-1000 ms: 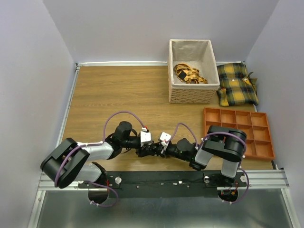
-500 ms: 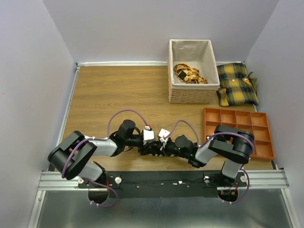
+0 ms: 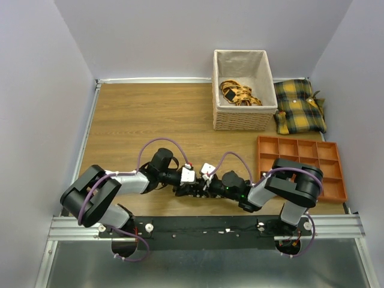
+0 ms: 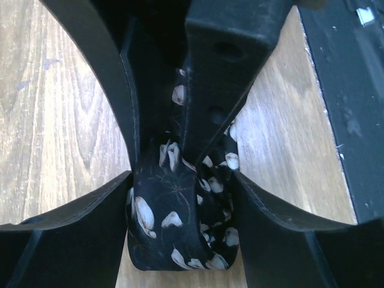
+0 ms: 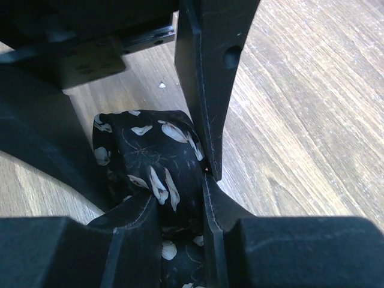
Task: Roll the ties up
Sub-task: Roll the tie at the center of the board.
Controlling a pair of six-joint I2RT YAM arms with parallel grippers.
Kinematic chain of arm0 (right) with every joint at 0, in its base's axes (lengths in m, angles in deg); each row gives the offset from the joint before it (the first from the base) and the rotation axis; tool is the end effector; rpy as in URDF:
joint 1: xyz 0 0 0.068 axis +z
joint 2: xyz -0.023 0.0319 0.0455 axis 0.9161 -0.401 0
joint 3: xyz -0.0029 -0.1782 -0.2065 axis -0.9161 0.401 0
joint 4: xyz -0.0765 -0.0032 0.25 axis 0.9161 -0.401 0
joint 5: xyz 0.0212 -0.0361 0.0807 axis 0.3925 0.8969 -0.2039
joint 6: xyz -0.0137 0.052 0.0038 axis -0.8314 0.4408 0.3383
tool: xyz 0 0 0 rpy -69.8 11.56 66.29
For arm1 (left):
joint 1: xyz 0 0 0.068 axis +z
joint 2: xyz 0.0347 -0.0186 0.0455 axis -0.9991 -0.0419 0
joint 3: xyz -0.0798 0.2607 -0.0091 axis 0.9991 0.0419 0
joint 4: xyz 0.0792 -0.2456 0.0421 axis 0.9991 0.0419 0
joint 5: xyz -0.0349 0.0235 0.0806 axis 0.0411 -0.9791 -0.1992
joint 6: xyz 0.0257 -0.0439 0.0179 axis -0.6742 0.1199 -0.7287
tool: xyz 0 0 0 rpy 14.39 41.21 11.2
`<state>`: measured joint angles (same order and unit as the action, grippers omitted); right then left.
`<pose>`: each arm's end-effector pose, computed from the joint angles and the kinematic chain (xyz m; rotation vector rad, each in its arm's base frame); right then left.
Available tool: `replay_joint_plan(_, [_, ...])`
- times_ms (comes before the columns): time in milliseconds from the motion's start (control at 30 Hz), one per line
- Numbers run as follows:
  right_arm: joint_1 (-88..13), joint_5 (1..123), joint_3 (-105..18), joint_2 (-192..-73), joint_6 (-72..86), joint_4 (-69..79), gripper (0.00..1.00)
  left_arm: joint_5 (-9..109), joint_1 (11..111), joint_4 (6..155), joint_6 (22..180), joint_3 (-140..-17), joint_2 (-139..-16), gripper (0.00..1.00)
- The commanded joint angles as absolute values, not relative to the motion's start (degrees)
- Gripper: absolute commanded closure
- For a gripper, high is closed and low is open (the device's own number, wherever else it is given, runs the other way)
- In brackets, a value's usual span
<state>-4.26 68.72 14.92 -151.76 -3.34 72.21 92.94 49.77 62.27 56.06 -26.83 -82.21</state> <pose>0.1224 0.2324 0.1071 -1.0508 1.6042 0.7192 0.1616 -0.1605 0.1320 1.5966 1.4312 -1.0388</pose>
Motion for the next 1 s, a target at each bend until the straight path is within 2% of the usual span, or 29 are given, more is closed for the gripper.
replay_joint_plan(0, [-6.16,76.98,17.23,-152.29,-6.46,60.34,0.99,87.55,48.14,54.05,67.43,-25.57,-85.91,0.39])
replay_joint_plan(67, [-6.16,77.34,17.75,-151.93,-6.03,60.43,0.99,86.87,47.87,52.63,73.89,-25.31,-86.71,0.58])
replay_joint_plan(233, [-6.16,76.9,17.05,-153.6,-6.37,61.39,0.99,94.68,45.85,56.04,67.94,-22.85,-82.86,0.67])
replay_joint_plan(400, [-6.07,76.38,16.44,-153.52,-6.29,60.52,0.99,96.53,45.5,59.37,64.69,-23.63,-83.19,0.9])
replay_joint_plan(467, [-6.16,76.55,14.6,-152.55,-5.15,57.81,0.93,96.89,44.97,61.13,62.41,-23.81,-83.63,0.99])
replay_joint_plan(500, [-6.16,76.2,13.72,-152.2,-4.8,53.79,0.74,96.72,44.8,61.4,61.18,-23.81,-83.46,1.0])
replay_joint_plan(533, [-6.07,75.76,12.23,-151.06,-4.1,52.01,0.59,96.54,44.45,61.75,60.56,-23.81,-83.11,1.0])
replay_joint_plan(600, [-6.07,74.89,11.61,-149.22,-2.78,48.41,0.44,96.1,44.18,62.02,59.85,-23.37,-82.76,1.0])
replay_joint_plan(767, [-6.24,74.0,10.82,-141.05,0.04,41.46,0.38,92.77,43.3,56.86,61.33,-20.22,-79.86,1.0])
replay_joint_plan(967, [-6.33,72.07,12.13,-136.73,-0.31,37.05,0.37,89.34,43.3,53.06,64.85,-19.16,-79.24,1.0])
